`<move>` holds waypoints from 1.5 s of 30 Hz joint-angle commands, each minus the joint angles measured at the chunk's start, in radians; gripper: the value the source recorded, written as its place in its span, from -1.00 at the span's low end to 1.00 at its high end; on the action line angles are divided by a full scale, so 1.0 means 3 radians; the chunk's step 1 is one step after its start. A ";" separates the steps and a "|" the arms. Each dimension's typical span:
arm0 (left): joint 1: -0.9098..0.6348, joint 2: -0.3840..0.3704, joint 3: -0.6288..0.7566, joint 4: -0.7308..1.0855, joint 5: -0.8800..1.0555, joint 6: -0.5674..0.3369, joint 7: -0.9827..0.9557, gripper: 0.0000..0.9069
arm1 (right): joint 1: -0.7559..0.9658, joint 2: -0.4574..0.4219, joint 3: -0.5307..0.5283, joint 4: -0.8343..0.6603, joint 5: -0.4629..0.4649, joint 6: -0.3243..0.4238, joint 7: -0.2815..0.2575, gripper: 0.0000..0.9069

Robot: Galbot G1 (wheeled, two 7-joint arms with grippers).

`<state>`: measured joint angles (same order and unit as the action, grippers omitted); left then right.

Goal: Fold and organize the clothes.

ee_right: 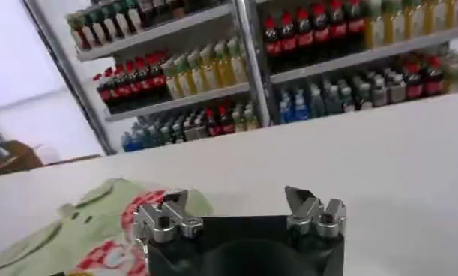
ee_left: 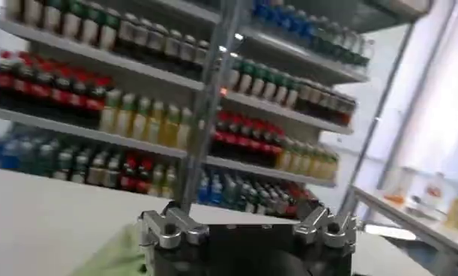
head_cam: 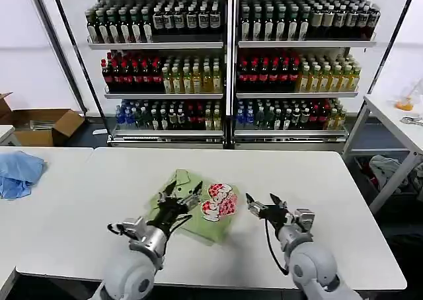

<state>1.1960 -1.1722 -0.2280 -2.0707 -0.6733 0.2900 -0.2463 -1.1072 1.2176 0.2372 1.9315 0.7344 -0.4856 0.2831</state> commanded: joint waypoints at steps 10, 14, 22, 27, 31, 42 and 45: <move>0.0409 0.0082 -0.0670 -0.0029 -0.0035 -0.0182 -0.0033 1.00 | 0.0514 0.0758 -0.0428 -0.0881 0.0294 0.0181 0.0325 -0.22; 0.0449 0.0058 -0.0678 -0.0010 -0.0035 -0.0191 -0.0036 1.00 | 0.0557 0.0790 -0.0404 -0.0926 0.0366 0.0225 0.0405 -1.00; 0.0473 0.0044 -0.0677 0.0039 -0.0037 -0.0206 -0.0037 1.00 | 0.0632 0.0773 -0.0397 -0.1035 0.0394 0.0261 0.0484 -1.00; 0.0451 0.0029 -0.0651 0.0076 -0.0035 -0.0211 -0.0037 1.00 | 0.0709 0.0726 -0.0402 -0.1131 0.0200 0.0272 0.0434 -1.00; 0.0444 0.0016 -0.0644 0.0089 -0.0037 -0.0215 -0.0037 1.00 | 0.0800 0.0673 -0.0417 -0.1250 0.0160 0.0265 0.0423 -1.00; 0.0432 0.0010 -0.0596 0.0081 -0.0042 -0.0223 -0.0036 1.00 | 0.1134 0.0427 -0.0375 -0.1591 -0.0219 0.0329 -0.0004 -1.00; 0.0412 -0.0001 -0.0560 0.0084 -0.0034 -0.0218 -0.0033 1.00 | 0.1394 0.0319 -0.0416 -0.1957 -0.0422 0.0400 -0.0296 -1.00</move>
<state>1.3218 -1.1705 -0.4061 -2.0470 -0.6868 0.2244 -0.2575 -0.8327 1.3779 0.1214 1.5342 0.7337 -0.3959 0.3491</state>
